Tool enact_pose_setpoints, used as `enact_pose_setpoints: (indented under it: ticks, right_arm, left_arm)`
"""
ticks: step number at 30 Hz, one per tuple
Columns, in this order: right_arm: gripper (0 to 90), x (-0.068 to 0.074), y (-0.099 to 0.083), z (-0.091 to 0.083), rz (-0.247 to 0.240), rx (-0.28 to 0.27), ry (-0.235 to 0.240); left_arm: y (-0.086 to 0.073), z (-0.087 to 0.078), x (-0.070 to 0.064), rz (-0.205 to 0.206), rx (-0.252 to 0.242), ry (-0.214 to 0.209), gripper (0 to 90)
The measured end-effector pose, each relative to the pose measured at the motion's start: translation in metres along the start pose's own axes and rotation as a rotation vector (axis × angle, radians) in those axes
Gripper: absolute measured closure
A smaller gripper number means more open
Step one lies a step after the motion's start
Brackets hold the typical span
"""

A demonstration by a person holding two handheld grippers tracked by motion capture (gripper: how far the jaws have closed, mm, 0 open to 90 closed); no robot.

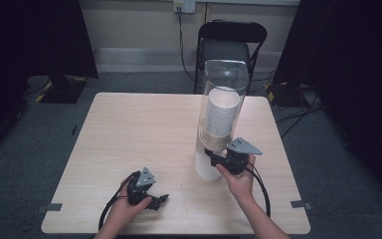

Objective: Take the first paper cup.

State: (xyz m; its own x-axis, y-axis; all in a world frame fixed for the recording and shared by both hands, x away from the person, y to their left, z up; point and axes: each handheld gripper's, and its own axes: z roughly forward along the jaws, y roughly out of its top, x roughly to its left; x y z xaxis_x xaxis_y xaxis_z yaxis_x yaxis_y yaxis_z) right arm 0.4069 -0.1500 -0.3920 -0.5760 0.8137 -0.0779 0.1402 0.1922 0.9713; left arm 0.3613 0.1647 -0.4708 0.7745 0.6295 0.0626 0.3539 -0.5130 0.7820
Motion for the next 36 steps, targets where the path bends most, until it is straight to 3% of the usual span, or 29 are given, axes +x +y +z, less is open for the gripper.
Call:
enact_pose_setpoints:
  ticks: [10, 12, 14, 18, 21, 23, 24, 31, 36]
  right_arm:
    - [35.8, -0.001, 0.000, 0.001, -0.004, 0.006, 0.010]
    - [25.1, -0.001, 0.001, 0.000, -0.002, 0.005, -0.008]
    - [23.9, -0.001, 0.001, 0.000, 0.002, 0.004, -0.017]
    - [24.8, -0.003, 0.005, -0.002, 0.035, -0.026, -0.008]
    - [25.6, -0.002, 0.007, -0.001, 0.034, -0.028, 0.004]
    - [26.5, -0.002, 0.009, 0.001, 0.028, -0.031, 0.016]
    - [32.9, 0.000, 0.010, 0.003, 0.021, -0.024, 0.012]
    - [34.5, -0.001, 0.003, 0.002, -0.012, -0.046, 0.011]
    - [35.8, -0.005, 0.001, 0.001, -0.030, -0.006, 0.024]
  left_arm:
    - [0.000, 0.000, 0.000, 0.001, 0.001, -0.001, 11.4]
    - [0.000, 0.000, 0.000, -0.002, -0.001, -0.002, 11.4]
    - [0.000, 0.000, 0.000, -0.001, 0.000, -0.002, 11.4]
    - [0.000, 0.000, 0.000, 0.002, 0.002, -0.002, 11.4]
    - [0.000, 0.000, 0.000, -0.001, 0.000, -0.002, 11.4]
    - [0.000, 0.000, 0.000, -0.001, -0.001, -0.002, 11.4]
    - [0.000, 0.000, 0.000, 0.001, 0.001, -0.002, 11.3]
    - [0.000, 0.000, 0.000, 0.000, 0.000, -0.001, 11.3]
    - [0.000, 0.000, 0.000, 0.000, 0.000, -0.001, 11.3]
